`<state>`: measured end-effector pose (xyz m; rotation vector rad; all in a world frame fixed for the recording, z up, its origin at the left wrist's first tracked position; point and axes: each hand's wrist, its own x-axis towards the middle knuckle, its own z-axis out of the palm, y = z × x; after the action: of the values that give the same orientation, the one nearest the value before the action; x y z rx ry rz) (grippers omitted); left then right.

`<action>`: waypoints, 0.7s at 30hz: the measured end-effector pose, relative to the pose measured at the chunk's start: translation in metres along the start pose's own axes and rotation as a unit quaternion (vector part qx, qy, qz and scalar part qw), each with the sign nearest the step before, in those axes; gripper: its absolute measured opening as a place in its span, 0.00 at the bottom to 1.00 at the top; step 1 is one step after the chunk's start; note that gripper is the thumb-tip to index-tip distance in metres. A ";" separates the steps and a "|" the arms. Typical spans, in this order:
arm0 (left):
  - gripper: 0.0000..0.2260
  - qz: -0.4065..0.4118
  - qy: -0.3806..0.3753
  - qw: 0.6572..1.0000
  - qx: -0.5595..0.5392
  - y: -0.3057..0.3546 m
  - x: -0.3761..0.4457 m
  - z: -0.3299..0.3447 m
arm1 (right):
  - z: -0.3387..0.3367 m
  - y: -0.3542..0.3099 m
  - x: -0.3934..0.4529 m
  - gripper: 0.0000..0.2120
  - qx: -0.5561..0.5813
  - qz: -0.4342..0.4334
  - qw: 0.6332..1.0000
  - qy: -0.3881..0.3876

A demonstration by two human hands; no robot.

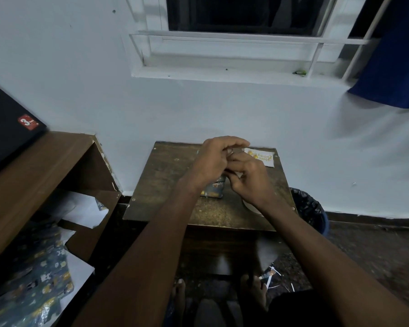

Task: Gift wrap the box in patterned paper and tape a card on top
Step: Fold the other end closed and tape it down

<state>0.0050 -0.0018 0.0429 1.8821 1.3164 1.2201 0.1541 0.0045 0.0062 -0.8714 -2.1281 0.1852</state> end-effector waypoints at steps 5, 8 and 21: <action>0.27 0.028 -0.015 0.998 0.062 -0.001 0.016 -0.001 | -0.003 -0.002 0.001 0.07 0.015 -0.009 1.000 0.005; 0.19 0.000 -0.002 0.999 0.032 -0.011 0.020 0.003 | -0.004 -0.003 0.001 0.08 0.080 0.017 0.997 0.005; 0.23 -0.003 -0.025 0.997 0.079 -0.020 0.018 0.013 | -0.040 0.033 -0.012 0.10 0.135 0.331 0.911 -0.206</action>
<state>0.0101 0.0230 0.0270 2.0016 1.4279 1.0867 0.2059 0.0149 0.0118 -1.4498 -2.0147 1.0673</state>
